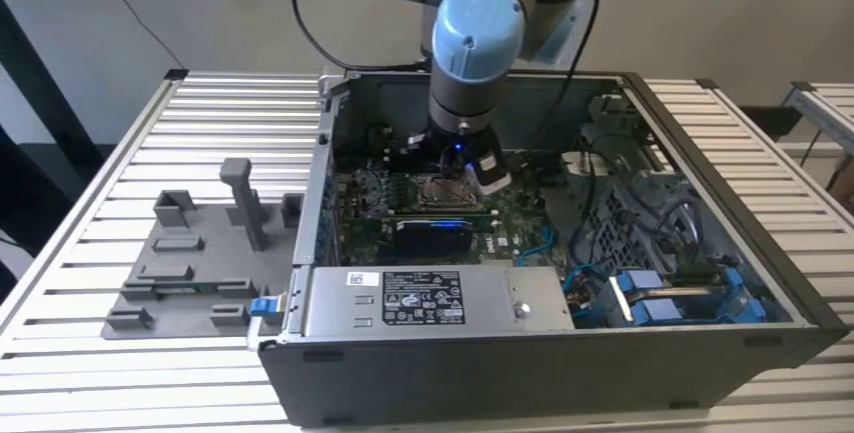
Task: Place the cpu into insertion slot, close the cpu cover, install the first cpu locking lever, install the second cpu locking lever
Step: 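Install the first cpu locking lever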
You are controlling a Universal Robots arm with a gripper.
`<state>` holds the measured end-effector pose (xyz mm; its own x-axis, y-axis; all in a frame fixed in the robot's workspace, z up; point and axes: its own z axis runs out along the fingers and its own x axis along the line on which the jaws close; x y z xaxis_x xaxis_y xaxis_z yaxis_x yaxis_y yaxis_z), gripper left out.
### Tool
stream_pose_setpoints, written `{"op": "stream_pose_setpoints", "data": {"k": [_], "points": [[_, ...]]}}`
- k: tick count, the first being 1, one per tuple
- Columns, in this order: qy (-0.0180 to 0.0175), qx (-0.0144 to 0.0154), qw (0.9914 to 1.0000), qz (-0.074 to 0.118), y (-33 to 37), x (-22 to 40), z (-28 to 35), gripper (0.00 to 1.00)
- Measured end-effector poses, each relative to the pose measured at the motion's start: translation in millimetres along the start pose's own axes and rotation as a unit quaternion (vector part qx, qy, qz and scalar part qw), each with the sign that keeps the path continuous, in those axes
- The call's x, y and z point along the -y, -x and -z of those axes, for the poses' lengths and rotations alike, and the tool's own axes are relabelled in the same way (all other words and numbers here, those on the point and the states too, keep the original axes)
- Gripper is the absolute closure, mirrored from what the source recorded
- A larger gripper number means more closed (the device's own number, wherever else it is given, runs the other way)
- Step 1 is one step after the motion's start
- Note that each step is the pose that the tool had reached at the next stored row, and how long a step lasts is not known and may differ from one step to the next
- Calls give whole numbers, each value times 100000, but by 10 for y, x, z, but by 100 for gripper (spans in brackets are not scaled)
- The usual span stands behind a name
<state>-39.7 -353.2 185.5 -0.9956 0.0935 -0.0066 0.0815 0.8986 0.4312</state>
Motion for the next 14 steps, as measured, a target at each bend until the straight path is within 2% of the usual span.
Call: {"op": "stream_pose_setpoints", "data": {"k": [5,14], "points": [[308,-8,100000,-8,26,-2,-9,89],[1486,-102,99989,-63,44,-3,-14,89]]}}
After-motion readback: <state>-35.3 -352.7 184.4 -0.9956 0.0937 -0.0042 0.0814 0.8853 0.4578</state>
